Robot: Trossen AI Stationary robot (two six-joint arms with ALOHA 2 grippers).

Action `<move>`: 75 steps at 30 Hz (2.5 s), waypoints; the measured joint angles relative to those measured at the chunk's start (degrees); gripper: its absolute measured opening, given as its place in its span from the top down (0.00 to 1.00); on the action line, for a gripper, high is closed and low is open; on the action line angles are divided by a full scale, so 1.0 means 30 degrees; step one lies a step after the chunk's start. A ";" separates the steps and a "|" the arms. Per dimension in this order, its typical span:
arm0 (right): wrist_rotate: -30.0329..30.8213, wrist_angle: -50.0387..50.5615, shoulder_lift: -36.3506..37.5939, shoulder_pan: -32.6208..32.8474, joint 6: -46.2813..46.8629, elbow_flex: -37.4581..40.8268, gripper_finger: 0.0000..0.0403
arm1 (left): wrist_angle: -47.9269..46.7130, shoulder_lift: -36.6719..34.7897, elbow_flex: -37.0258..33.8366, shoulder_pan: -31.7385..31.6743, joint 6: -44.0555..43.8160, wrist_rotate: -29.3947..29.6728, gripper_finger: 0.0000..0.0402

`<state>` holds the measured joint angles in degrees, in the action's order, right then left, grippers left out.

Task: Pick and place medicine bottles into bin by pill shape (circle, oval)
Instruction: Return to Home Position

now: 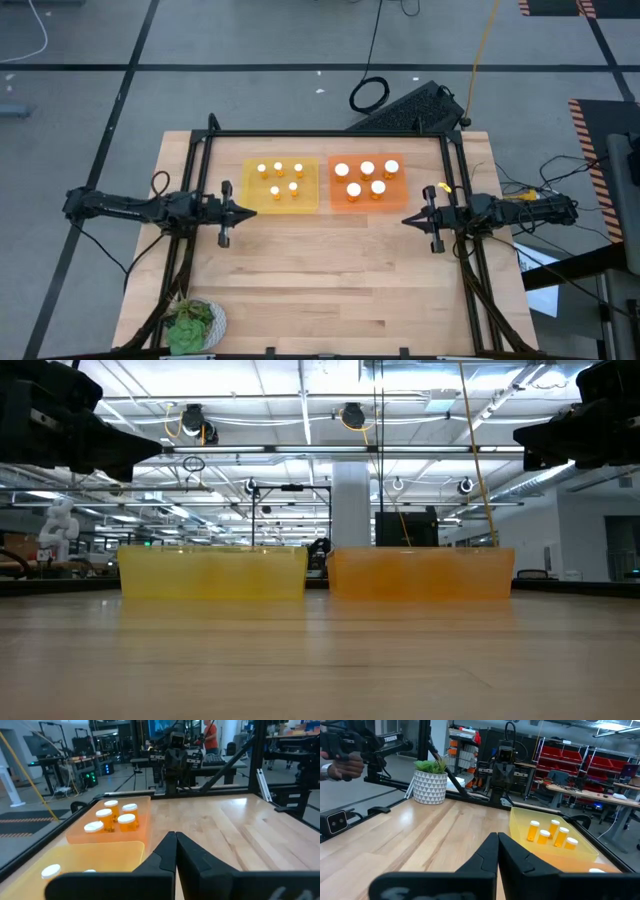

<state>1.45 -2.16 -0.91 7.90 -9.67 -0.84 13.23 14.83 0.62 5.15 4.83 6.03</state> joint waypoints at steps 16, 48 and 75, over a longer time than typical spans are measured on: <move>0.0000 -0.0019 -0.0007 0.0000 0.0000 0.0000 1.00 | -0.3901 -0.3935 0.0010 0.0004 -0.0052 -0.0601 0.99; -0.0007 -0.0021 -0.0007 0.0000 -0.0001 0.0000 1.00 | -0.3823 -0.4081 0.0007 0.0000 0.0175 -0.0629 0.91; -0.0015 -0.0026 -0.0007 0.0000 -0.0004 0.0000 1.00 | -0.3823 -0.4081 0.0000 0.0005 0.0011 -0.0607 0.91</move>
<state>1.41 -2.24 -0.93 7.90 -9.68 -0.84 1.76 2.59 0.62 5.16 4.86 4.21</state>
